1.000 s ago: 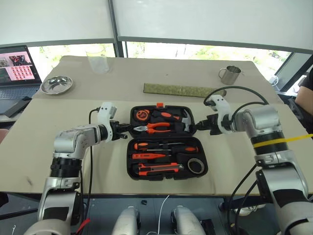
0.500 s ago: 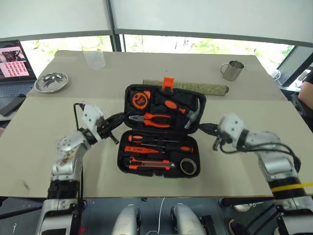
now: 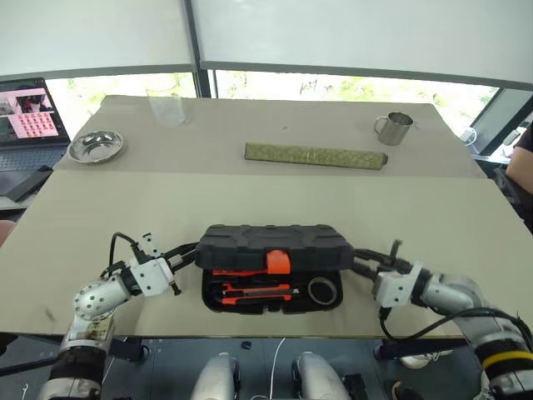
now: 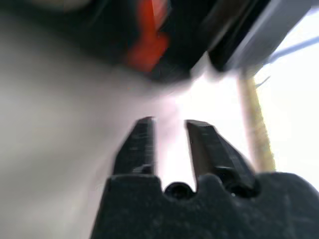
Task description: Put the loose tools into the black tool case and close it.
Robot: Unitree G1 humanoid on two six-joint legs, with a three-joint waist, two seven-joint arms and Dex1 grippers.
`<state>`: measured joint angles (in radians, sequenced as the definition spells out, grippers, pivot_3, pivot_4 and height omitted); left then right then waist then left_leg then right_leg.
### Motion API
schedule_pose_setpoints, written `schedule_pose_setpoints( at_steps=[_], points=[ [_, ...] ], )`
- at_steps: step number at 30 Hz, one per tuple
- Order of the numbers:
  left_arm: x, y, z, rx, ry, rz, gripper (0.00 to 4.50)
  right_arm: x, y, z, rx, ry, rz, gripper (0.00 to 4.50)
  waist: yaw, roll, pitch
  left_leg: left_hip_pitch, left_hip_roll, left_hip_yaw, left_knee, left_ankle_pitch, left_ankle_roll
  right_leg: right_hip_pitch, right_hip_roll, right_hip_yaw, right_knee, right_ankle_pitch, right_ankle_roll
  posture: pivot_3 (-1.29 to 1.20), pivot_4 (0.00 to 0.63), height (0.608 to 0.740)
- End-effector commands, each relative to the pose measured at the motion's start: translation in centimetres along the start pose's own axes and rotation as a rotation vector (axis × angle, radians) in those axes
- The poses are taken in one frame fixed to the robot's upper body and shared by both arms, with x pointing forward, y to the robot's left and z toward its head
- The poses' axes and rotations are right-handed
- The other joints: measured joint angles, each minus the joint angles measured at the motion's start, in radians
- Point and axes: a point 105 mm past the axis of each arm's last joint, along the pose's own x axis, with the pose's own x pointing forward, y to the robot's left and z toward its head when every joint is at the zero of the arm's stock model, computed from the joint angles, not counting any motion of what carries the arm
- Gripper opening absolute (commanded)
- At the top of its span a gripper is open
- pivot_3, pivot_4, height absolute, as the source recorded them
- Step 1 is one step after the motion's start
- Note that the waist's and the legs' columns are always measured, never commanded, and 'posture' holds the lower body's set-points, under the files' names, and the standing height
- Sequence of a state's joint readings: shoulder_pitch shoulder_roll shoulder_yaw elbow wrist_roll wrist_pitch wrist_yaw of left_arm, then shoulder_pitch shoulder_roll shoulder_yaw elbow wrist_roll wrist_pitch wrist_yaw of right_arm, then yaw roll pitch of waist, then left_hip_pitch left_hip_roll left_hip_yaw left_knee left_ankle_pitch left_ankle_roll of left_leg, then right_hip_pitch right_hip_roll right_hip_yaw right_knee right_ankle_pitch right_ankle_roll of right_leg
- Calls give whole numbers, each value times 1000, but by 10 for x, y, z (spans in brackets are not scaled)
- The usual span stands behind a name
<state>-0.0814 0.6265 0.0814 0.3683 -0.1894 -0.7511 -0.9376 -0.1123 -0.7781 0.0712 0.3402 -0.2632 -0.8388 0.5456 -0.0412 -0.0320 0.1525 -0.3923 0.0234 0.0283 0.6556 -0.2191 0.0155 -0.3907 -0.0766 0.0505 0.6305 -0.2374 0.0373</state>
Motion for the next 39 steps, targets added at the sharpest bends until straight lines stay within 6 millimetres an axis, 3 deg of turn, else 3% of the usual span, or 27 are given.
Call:
schedule_pose_setpoints(
  at_steps=[1,4,8,10,12,16,19,20,23,26,28,31,39],
  points=[
    [-18,11,-15,-205,104,-3,1679,-25,-24,-7,81,69,-79,2786,-2,-1,1,3,0,0,-2,0,0,2,1,0,0,-1,0,0,150,740],
    [-24,16,-16,-288,144,-48,2828,-37,-23,-7,145,95,-61,2786,4,-2,2,3,1,0,-2,0,0,2,0,0,0,-1,0,0,150,740],
    [-42,9,-20,-368,261,-228,2828,-50,-3,17,398,51,64,2786,14,-2,2,2,0,0,-3,0,0,1,0,-1,-1,-2,0,0,150,740],
    [-35,17,-18,-406,251,-201,2828,-50,8,33,493,26,164,2786,23,-1,2,2,1,0,-5,0,0,1,0,-1,-2,-3,0,0,150,740],
    [-18,27,-14,-436,224,-180,2879,-46,26,52,524,4,302,2272,28,-1,2,2,0,1,-5,0,0,0,-1,0,-2,-3,0,0,150,740],
    [12,27,-17,-307,292,-294,1749,-31,44,74,572,-42,373,1066,39,-4,2,-1,3,1,1,0,0,0,2,-5,-2,-6,6,0,150,740],
    [39,38,-15,-292,279,-280,575,-15,49,92,603,-80,417,63,43,-4,2,-8,2,4,3,0,-1,-4,2,-6,-2,-6,5,0,150,740],
    [47,42,-15,-291,277,-263,81,-8,47,98,570,-110,408,0,45,-4,2,-10,1,4,4,0,-1,-6,2,-6,-1,-3,0,0,150,740],
    [58,46,-20,-272,298,-256,22,2,52,99,491,-102,449,0,44,-4,2,-18,-1,4,8,0,-1,-14,4,-6,0,-1,1,0,150,740],
    [70,42,-17,-263,279,-294,22,22,37,91,449,-52,390,0,35,-5,2,-19,-2,4,8,0,0,-14,4,-6,0,-1,1,0,150,740],
    [73,37,-12,-273,254,-320,22,35,17,85,410,-28,307,0,30,-5,2,-19,-2,3,8,0,0,-14,4,-6,1,-1,1,0,150,740],
    [70,30,-12,-304,257,-341,22,47,-9,76,422,-18,203,0,29,-5,2,-19,-3,3,9,1,-1,-14,4,-6,2,-1,1,0,150,740],
    [56,25,-11,-409,244,-241,22,81,-48,46,430,12,81,0,23,-5,2,-20,-4,1,8,0,-1,-15,3,-6,3,-1,1,0,150,740]
  ],
)
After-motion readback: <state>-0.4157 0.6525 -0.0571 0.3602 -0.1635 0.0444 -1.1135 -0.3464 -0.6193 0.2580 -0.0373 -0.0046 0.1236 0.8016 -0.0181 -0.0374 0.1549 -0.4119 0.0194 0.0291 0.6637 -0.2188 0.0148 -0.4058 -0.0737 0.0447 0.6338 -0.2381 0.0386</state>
